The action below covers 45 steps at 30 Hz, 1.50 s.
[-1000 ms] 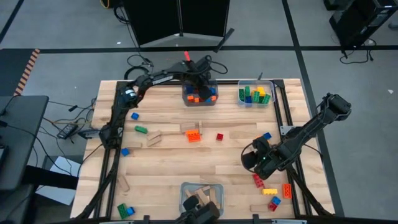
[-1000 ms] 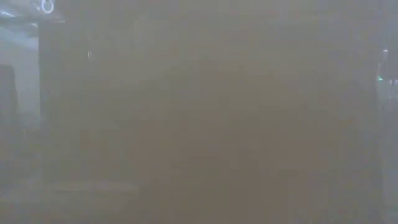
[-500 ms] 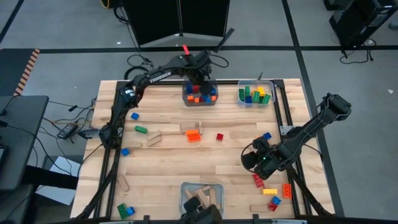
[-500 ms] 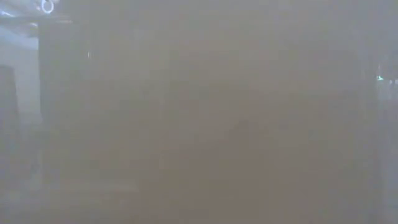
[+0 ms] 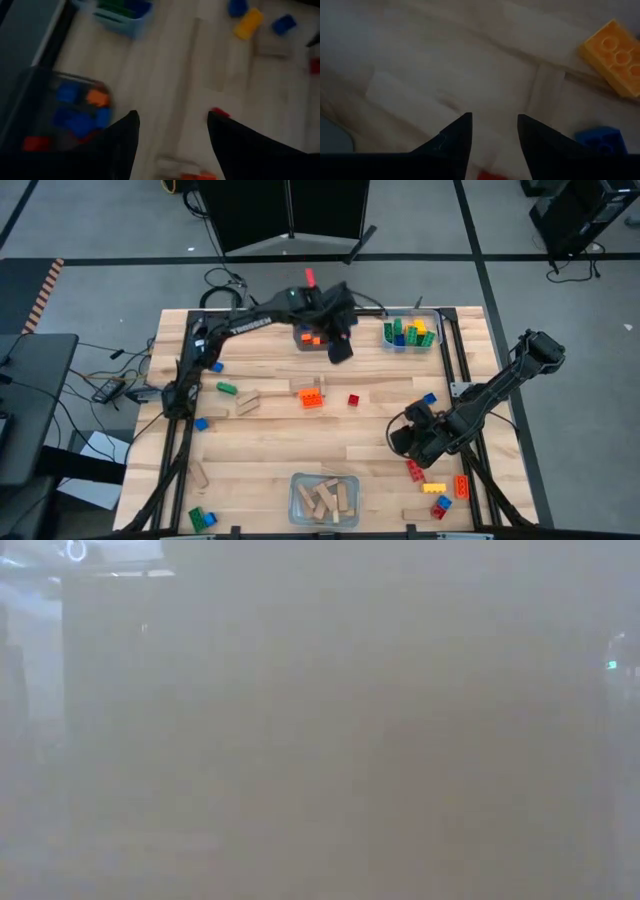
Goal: Sort blocks by size
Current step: Put the large red game piece into the transparent bin
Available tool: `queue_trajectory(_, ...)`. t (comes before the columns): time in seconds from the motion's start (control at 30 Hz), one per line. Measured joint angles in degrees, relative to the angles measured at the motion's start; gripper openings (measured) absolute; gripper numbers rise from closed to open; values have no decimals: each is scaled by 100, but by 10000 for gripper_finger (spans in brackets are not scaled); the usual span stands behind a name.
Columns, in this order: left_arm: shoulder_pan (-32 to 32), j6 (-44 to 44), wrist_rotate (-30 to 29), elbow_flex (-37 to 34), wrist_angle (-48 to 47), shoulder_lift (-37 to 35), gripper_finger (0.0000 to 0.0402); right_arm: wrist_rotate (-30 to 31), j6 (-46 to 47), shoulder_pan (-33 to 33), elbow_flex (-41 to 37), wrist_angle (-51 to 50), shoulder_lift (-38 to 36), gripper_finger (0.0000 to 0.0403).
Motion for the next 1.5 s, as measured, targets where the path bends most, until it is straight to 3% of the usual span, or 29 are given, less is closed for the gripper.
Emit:
queue_trajectory(0.1, -378, -267, -247, -23, 32, -20, 241, -349, -305, 11, 0, 52, 1, 179)
queue_trajectory(0.3, -1240, -1075, -1212, -619, 257, -48, 241, -425, -649, 110, 0, 119, 1, 212)
queue_trajectory(0.47, -1914, -1666, -1219, -1369, 909, -317, 241, -525, -570, 242, 0, 226, 1, 252)
queue_trajectory(0.6, -2441, -2281, -1691, -2428, 1639, -850, 241, -934, -393, 409, 1, 165, 4, 279)
queue_trajectory(0.83, -3175, -3200, -2415, -4976, 3136, -2487, 241, -1262, 313, 739, 1, 248, 112, 299)
queue_trajectory(1.1, -3700, -3873, -3018, -7033, 4657, -4144, 241, -2093, 148, 774, 2, 1116, 1087, 295)
queue_trajectory(1.37, -4271, -4022, -2801, -7534, 4356, -4991, 241, -2436, 546, 758, 83, 1253, 1575, 252)
queue_trajectory(1.5, -4701, -4142, -3357, -7827, 4120, -5529, 241, -2388, 715, 754, 270, 1204, 1625, 200)
